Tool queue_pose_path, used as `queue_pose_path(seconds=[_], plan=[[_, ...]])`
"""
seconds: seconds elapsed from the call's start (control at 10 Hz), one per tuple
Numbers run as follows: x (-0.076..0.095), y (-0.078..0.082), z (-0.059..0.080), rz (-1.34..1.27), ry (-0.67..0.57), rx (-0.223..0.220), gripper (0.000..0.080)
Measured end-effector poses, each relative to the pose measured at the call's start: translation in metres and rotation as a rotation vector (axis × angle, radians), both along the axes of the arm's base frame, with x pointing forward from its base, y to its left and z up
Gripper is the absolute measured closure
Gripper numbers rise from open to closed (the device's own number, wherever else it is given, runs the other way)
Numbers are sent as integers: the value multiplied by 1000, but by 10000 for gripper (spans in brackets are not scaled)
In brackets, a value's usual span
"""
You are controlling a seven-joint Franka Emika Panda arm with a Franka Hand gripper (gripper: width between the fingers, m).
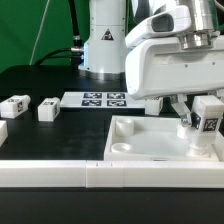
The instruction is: Assemble one leg
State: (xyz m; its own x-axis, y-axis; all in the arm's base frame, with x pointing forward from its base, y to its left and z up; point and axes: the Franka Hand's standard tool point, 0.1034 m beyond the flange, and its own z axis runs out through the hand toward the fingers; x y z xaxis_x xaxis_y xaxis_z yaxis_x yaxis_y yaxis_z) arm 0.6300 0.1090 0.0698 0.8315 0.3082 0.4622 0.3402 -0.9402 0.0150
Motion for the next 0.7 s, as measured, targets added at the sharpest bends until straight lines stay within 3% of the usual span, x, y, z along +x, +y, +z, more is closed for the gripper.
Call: queue_pose_path(seconds=[0.5, 0.6, 0.7], plan=[[2, 1, -6, -10, -73, 11, 512], [2, 1, -6, -10, -72, 10, 434], [2, 1, -6, -10, -72, 10, 434]])
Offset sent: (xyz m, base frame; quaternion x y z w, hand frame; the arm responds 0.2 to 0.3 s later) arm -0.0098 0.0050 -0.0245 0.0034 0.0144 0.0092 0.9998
